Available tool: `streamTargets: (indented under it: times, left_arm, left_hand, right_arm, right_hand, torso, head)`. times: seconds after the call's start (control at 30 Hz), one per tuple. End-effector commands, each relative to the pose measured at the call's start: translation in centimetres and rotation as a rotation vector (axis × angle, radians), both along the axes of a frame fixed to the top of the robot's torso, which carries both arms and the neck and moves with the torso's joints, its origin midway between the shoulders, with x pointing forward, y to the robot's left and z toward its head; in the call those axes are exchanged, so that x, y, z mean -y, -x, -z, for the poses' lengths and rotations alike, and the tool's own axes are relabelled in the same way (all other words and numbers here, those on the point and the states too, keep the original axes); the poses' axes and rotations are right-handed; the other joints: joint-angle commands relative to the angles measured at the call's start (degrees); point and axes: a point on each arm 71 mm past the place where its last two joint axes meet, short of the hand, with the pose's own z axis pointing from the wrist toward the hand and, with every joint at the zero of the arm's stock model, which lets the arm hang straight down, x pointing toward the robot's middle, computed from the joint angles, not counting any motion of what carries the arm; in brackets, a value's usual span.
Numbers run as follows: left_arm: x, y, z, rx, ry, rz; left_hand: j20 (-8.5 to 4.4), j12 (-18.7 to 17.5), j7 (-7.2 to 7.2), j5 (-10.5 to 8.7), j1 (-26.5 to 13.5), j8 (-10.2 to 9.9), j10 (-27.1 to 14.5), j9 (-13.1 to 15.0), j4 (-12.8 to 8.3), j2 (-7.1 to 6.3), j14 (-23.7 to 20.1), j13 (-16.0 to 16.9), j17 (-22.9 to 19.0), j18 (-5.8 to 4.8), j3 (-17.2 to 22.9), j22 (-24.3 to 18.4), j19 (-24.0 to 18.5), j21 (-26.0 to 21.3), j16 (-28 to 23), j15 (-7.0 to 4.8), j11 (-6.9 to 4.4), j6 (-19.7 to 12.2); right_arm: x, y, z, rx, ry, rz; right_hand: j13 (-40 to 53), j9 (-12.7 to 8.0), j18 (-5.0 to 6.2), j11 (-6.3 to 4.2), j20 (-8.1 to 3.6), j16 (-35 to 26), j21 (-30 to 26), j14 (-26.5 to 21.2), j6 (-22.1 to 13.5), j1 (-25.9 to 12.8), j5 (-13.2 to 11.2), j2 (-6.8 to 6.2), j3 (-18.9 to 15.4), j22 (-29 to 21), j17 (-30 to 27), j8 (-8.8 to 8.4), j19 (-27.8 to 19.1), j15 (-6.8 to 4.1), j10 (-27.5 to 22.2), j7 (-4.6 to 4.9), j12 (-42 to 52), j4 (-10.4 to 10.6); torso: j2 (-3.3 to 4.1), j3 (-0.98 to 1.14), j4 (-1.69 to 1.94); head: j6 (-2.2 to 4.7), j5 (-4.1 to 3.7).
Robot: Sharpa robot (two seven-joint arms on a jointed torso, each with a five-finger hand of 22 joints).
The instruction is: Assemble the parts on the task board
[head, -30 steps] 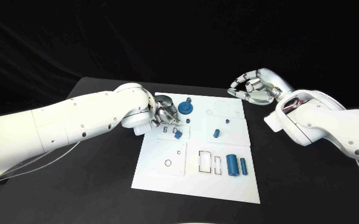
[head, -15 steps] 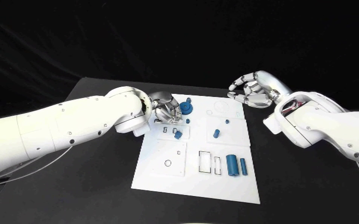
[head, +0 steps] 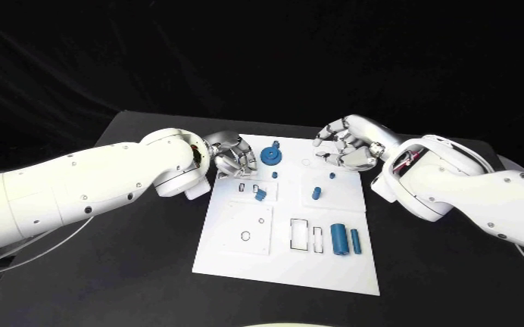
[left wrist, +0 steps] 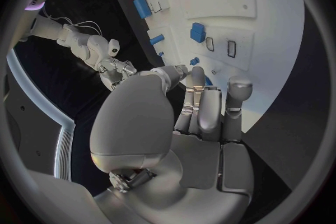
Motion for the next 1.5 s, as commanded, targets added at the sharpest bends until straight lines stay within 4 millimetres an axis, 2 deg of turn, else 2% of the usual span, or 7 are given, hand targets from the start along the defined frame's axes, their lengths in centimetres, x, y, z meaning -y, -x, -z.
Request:
streamTargets:
  times: [0.03, 0.1, 0.57, 0.73, 1.1, 1.3, 1.5]
  left_arm:
    - [-0.3, 0.0, -0.4, 0.026, 0.099, -0.038]
    - [-0.6, 0.1, -0.4, 0.029, 0.127, -0.056]
    - [-2.9, 0.3, -1.0, 0.056, 0.324, -0.201]
    - [-3.7, 0.2, -1.3, 0.066, 0.407, -0.265]
    - [-4.0, 0.3, -1.5, 0.067, 0.47, -0.301]
    - [-3.9, 0.3, -1.5, 0.07, 0.477, -0.302]
    - [-3.8, 0.3, -1.5, 0.069, 0.48, -0.301]
  left_hand:
    - [-0.06, -0.4, 0.2, -0.16, 0.6, -0.4, -0.2, -0.1, -0.4, 0.01, -0.8, -0.1, -0.5, 1.24, -0.1, -0.6, -0.8, -0.5, -0.6, 0.02, 0.2, 0.3]
    - [0.01, -0.5, 0.31, -0.11, 0.8, -0.7, -0.2, -0.4, -0.7, 0.17, -2.1, -0.5, -2.9, 1.78, 0.1, -3.4, -2.9, -2.2, -2.4, 0.12, 0.32, 0.5]
    - [0.1, -0.8, 0.44, 0.04, 1.3, -1.1, -0.5, -0.9, -1.4, 0.54, -3.6, -1.3, -5.9, 2.39, 0.5, -6.7, -5.1, -4.4, -4.9, 0.18, 0.4, 0.8]
    - [0.12, -1.4, 0.54, 0.13, 1.7, -1.3, -0.9, -1.2, -2.1, 0.87, -4.6, -2.1, -7.8, 2.74, 1.1, -8.8, -6.4, -5.8, -6.6, 0.24, 0.48, 1.0]
    - [0.13, -2.0, 0.63, 0.11, 1.9, -1.4, -1.2, -1.3, -2.5, 0.96, -4.7, -2.8, -8.3, 2.8, 1.5, -9.2, -6.5, -6.3, -7.2, 0.28, 0.55, 1.0]
    - [0.13, -2.1, 0.65, 0.1, 1.9, -1.4, -1.2, -1.3, -2.5, 0.97, -4.7, -3.0, -8.4, 2.81, 1.6, -9.3, -6.5, -6.3, -7.2, 0.29, 0.57, 1.0]
    - [0.14, -2.2, 0.66, 0.1, 1.9, -1.4, -1.2, -1.3, -2.6, 0.98, -4.7, -3.1, -8.4, 2.81, 1.7, -9.3, -6.4, -6.4, -7.3, 0.3, 0.58, 1.0]
  right_arm:
    - [-1.6, 0.5, 0.6, 0.051, 0.163, -0.112]
    - [-2.4, 0.6, 0.8, 0.068, 0.194, -0.141]
    - [-7.9, 1.3, 2.8, 0.132, 0.36, -0.272]
    - [-9.7, 1.3, 4.1, 0.133, 0.417, -0.297]
    - [-11.9, 1.2, 5.8, 0.146, 0.475, -0.307]
    - [-12.6, 1.3, 6.3, 0.139, 0.488, -0.318]
    - [-13.6, 1.5, 6.9, 0.136, 0.498, -0.333]
  right_hand:
    - [0.0, -0.2, 0.36, -0.06, 0.04, -0.2, -0.1, 5.0, 0.5, 0.3, -0.7, -0.2, 0.6, 6.9, 11.4, -0.42, 0.1, -0.21, 0.0, -0.07, -0.1, 0.0]
    - [0.0, -0.3, 0.36, -0.12, 0.02, -0.2, -0.1, 5.0, 0.5, 0.3, -0.9, -0.32, 0.7, 6.9, 11.4, -0.56, 0.1, -0.25, 0.0, -0.14, -0.1, 0.0]
    - [-0.3, -1.2, 0.49, -0.31, -0.16, 0.0, -0.7, 5.1, 0.9, -1.2, -2.9, -1.62, 0.8, 6.7, 11.8, -1.68, -0.3, -0.43, -0.2, -0.38, -0.3, 0.4]
    - [-0.4, -1.8, 0.59, -0.57, -0.3, 0.0, -1.1, 5.1, 0.7, -0.3, -3.6, -1.89, 1.7, 6.5, 11.9, -2.57, -0.5, -0.62, -0.6, -0.68, -0.5, -0.6]
    - [-0.2, -3.1, 0.57, -1.34, -0.81, 0.1, -1.1, 5.2, -0.2, 0.8, -6.0, -2.03, 4.7, 6.8, 12.3, -5.1, -0.4, -1.19, -0.6, -0.98, -0.4, -2.6]
    - [-0.3, -3.3, 0.59, -1.56, -0.96, 0.1, -1.2, 5.2, -0.4, 0.8, -6.1, -2.16, 5.1, 6.8, 12.3, -5.51, -0.5, -1.36, -0.7, -1.03, -0.4, -2.9]
    - [-0.4, -3.7, 0.61, -2.47, -1.57, 0.1, -1.3, 5.2, -1.1, 0.8, -6.5, -2.45, 6.4, 6.9, 12.3, -6.61, -0.5, -2.1, -0.8, -1.78, -0.6, -4.0]
  torso:
    - [-0.02, -0.02, 0.07]
    - [-0.04, -0.05, 0.12]
    - [0.01, -0.11, 0.05]
    - [0.03, -0.07, 0.11]
    - [0.06, -0.01, 0.05]
    - [0.05, -0.04, 0.03]
    - [0.01, 0.07, -0.03]
  head:
    - [-0.21, -0.08]
    - [-0.26, -0.08]
    - [-0.78, -0.01]
    - [-1.11, 0.08]
    - [-1.6, 0.41]
    - [-1.99, 0.49]
    - [-2.21, 0.56]
